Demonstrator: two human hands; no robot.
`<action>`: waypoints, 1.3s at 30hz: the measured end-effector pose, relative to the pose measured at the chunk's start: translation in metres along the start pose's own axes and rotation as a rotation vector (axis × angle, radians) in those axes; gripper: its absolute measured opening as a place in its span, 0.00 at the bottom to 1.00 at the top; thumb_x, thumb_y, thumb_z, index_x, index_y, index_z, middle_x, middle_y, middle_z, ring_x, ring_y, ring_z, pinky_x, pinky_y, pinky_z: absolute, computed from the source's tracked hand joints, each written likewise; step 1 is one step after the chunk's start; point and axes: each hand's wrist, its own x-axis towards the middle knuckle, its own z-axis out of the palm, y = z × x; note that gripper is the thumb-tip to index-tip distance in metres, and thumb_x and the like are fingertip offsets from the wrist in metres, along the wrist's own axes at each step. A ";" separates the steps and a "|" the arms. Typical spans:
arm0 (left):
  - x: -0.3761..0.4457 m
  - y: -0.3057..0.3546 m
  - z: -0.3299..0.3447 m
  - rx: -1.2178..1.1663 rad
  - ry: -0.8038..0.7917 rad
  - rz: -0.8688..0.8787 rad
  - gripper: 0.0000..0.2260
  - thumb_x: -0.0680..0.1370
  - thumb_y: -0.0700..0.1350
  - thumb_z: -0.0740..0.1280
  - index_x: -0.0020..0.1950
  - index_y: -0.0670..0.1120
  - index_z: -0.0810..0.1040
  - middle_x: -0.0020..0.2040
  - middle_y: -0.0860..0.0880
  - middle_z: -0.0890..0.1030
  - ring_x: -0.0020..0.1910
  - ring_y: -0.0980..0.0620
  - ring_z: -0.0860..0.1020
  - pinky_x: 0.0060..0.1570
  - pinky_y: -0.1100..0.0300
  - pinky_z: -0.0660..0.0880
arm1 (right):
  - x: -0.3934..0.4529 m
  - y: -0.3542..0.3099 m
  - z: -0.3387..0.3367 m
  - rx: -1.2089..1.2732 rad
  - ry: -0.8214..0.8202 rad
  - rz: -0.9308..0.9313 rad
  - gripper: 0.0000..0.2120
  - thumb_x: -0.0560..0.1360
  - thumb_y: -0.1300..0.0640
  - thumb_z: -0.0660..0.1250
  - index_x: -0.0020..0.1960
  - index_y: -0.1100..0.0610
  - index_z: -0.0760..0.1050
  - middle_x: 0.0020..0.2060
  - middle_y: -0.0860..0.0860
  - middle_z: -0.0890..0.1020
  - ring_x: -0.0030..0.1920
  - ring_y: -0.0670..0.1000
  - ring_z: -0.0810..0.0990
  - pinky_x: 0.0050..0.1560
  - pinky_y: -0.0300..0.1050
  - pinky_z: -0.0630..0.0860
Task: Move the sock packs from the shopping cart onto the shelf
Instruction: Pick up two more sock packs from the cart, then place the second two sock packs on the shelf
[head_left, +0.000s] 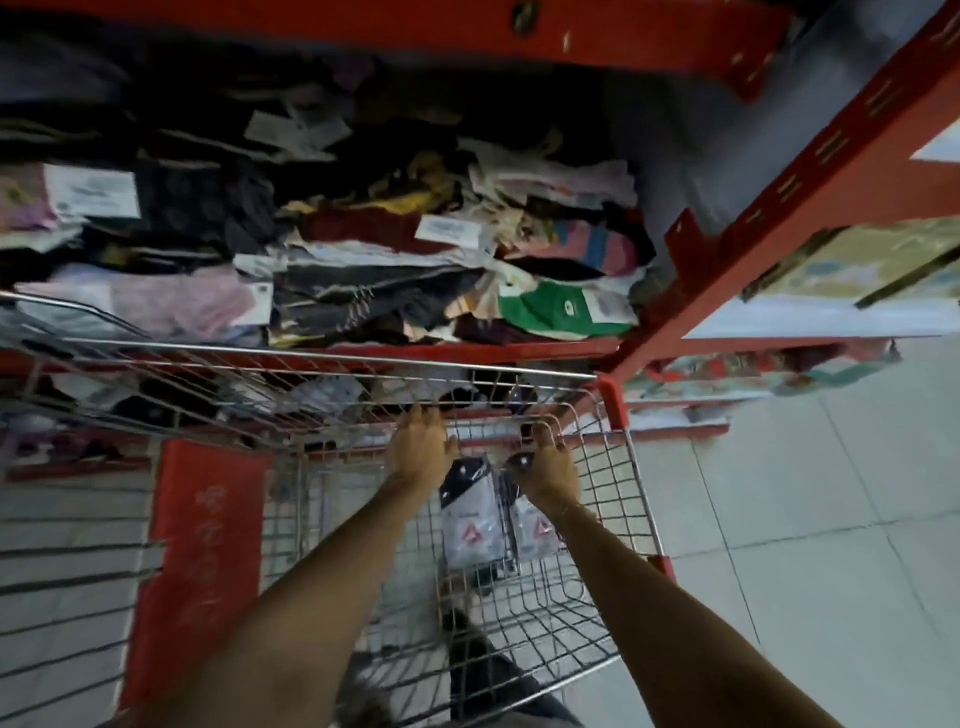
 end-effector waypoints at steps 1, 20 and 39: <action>0.007 0.000 0.017 -0.007 -0.052 -0.046 0.24 0.77 0.51 0.65 0.68 0.41 0.67 0.66 0.39 0.71 0.64 0.40 0.70 0.57 0.50 0.75 | 0.010 0.008 0.008 -0.020 -0.025 0.010 0.22 0.77 0.54 0.65 0.68 0.57 0.62 0.60 0.61 0.74 0.56 0.61 0.77 0.58 0.53 0.77; 0.012 0.015 0.131 -0.349 -0.186 -0.526 0.51 0.61 0.56 0.78 0.75 0.52 0.52 0.66 0.38 0.62 0.60 0.39 0.68 0.47 0.51 0.78 | 0.055 0.070 0.077 -0.110 0.001 -0.038 0.48 0.66 0.42 0.74 0.76 0.47 0.48 0.67 0.65 0.65 0.64 0.66 0.70 0.56 0.61 0.79; -0.075 0.003 -0.196 -0.478 0.453 -0.020 0.46 0.53 0.67 0.72 0.70 0.63 0.64 0.62 0.49 0.76 0.59 0.47 0.76 0.54 0.53 0.76 | -0.097 -0.078 -0.129 0.222 0.401 -0.568 0.47 0.61 0.44 0.77 0.73 0.37 0.55 0.59 0.56 0.70 0.37 0.53 0.79 0.37 0.39 0.73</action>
